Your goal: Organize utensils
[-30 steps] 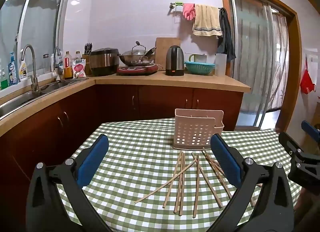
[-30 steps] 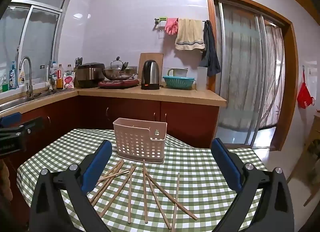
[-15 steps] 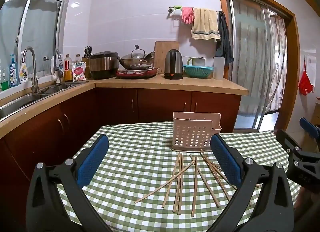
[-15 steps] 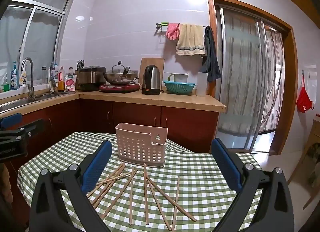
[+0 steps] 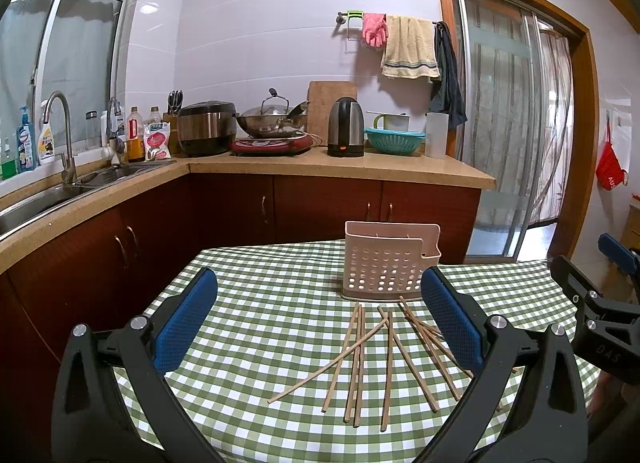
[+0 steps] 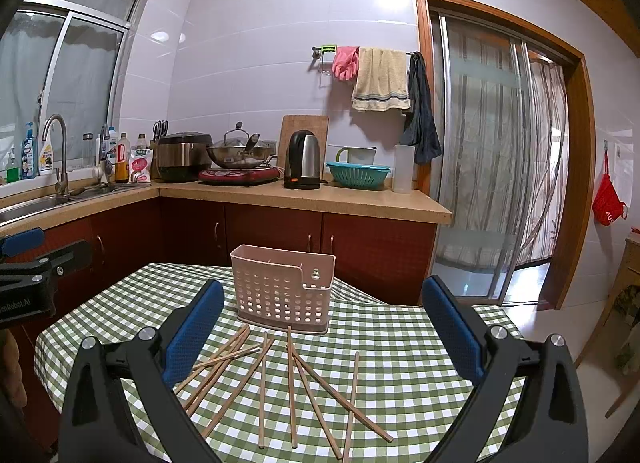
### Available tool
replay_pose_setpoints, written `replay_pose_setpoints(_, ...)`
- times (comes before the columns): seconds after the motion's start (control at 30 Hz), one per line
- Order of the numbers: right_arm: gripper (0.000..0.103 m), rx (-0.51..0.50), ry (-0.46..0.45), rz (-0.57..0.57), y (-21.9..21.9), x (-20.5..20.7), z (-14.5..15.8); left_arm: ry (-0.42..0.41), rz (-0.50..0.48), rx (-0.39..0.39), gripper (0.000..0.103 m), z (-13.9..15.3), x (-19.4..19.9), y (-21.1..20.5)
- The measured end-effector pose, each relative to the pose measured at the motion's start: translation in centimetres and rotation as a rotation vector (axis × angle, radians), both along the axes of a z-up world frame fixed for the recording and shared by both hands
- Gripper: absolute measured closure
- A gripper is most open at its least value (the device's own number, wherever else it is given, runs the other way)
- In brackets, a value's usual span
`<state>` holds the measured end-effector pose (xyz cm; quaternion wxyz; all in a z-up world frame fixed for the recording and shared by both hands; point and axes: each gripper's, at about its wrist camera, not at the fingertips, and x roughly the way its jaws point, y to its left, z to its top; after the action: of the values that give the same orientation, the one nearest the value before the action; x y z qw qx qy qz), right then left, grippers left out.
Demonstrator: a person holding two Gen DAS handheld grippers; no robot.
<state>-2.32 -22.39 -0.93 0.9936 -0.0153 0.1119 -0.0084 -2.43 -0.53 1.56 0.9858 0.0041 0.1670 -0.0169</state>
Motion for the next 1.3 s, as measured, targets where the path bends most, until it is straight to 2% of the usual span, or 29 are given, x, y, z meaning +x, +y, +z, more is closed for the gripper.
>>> replay_pose_setpoints(1.3,0.007,0.0,-0.004,0.001,0.0,-0.09,-0.17,0.005,-0.005,-0.004,0.004,-0.31,-0.16,-0.14)
